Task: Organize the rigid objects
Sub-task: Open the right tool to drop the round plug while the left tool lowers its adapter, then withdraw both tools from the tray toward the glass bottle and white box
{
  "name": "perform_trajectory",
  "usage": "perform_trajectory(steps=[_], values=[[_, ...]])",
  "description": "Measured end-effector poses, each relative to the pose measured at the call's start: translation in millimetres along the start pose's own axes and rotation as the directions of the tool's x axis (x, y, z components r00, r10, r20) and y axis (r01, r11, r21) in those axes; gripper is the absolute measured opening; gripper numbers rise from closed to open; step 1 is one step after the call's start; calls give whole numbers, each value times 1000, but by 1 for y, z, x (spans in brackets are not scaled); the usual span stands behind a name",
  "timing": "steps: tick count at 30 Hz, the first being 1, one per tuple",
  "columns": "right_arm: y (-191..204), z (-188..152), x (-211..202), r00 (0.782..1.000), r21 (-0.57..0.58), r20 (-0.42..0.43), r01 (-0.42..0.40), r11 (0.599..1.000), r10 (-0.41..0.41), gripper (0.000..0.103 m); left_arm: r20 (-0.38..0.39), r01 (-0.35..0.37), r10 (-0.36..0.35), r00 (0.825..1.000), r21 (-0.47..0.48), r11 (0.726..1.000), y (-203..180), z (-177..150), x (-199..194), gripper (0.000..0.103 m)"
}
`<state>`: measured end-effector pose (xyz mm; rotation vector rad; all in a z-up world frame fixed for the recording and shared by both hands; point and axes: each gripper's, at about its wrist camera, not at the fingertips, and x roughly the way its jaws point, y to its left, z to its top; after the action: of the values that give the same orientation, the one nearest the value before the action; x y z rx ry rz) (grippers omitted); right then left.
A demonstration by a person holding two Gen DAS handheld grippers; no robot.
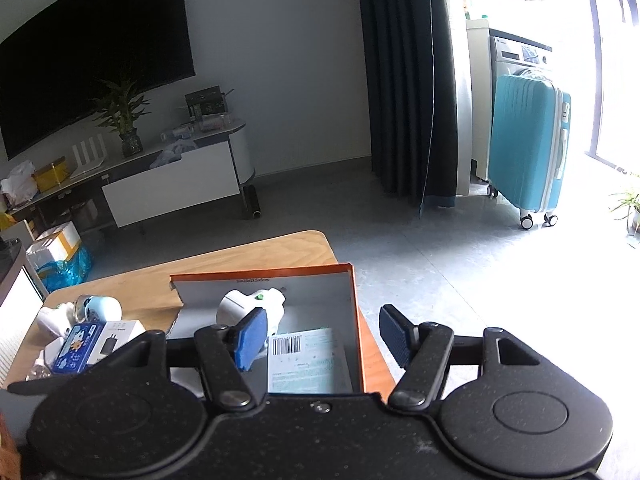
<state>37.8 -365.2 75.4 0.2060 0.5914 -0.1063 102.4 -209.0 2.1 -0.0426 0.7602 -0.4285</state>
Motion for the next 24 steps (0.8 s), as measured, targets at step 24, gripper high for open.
perform_trajectory(steps=[24], values=[[51,-15,-26,999,-85,-19,-51,995,49,86,5,-204,205,979,-93,975,48,4,-64,99]])
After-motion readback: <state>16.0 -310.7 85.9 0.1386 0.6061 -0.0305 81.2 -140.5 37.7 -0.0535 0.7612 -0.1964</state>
